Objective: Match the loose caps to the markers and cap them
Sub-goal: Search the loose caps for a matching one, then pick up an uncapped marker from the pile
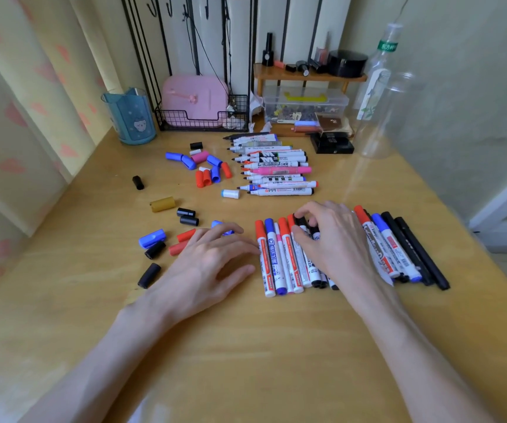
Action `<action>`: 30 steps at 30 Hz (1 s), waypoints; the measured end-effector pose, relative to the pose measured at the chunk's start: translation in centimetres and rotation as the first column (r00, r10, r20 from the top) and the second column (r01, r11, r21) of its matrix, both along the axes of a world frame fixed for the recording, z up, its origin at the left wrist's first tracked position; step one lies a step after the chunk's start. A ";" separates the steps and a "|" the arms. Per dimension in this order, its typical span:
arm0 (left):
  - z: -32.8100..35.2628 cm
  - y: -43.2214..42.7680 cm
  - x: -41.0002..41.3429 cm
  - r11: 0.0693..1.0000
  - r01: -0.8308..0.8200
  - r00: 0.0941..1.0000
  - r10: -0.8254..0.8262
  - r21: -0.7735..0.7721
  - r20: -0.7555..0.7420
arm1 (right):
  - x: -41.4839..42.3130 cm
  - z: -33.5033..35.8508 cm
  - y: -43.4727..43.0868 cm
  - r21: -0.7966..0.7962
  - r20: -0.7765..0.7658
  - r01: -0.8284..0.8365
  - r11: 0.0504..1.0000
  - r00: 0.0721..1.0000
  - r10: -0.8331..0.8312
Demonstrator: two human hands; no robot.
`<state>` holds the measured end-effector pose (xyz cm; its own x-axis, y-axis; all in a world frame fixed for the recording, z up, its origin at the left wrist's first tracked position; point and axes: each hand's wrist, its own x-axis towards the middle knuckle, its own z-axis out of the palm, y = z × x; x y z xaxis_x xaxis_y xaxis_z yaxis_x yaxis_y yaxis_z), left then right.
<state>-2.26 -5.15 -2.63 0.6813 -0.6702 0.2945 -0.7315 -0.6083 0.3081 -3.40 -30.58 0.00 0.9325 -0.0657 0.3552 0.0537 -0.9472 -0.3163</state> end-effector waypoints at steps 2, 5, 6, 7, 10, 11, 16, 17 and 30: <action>0.0 0.1 0.1 1.000 -0.011 1.000 0.010 -0.015 -0.010 | 0.8 0.1 0.1 0.002 0.014 0.001 1.000 1.000 -0.001; 0.0 0.2 0.2 1.000 -0.023 1.000 0.022 -0.018 -0.017 | 2.9 0.6 0.3 0.001 -0.010 -0.004 1.000 1.000 0.004; 0.0 0.3 0.3 0.999 -0.027 0.999 0.027 -0.018 -0.020 | 3.7 0.8 0.3 0.003 -0.029 -0.011 1.000 1.000 0.011; 0.0 0.4 0.3 0.999 -0.034 0.999 0.034 -0.022 -0.023 | 4.6 0.9 0.4 0.007 -0.047 -0.019 1.000 0.999 0.019; 0.0 0.8 0.5 0.997 -0.067 0.997 0.066 -0.041 -0.032 | 7.1 0.9 0.6 0.007 -0.072 -0.040 0.999 0.997 0.040; 0.0 1.0 0.6 0.996 -0.078 0.997 0.077 -0.051 -0.027 | 7.9 0.8 0.7 0.003 -0.079 -0.042 0.999 0.996 0.042; 0.2 2.4 1.5 0.983 -0.146 0.989 0.147 -0.107 -0.002 | 10.3 0.2 0.6 -0.052 -0.089 0.021 0.998 0.996 -0.025; 0.3 2.8 1.8 0.977 -0.171 0.985 0.173 -0.125 0.006 | 10.5 0.1 0.6 -0.057 -0.085 0.031 0.998 0.996 -0.036; 1.3 6.7 2.9 0.853 -0.477 0.878 0.474 -0.212 -0.069 | 5.1 0.7 1.4 0.001 0.087 -0.177 0.984 0.980 0.176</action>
<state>0.60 1.59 -1.32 0.9054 -0.1841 0.3825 -0.3648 -0.7981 0.4795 1.69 -29.18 0.67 0.8955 0.0937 0.4351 0.2473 -0.9175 -0.3114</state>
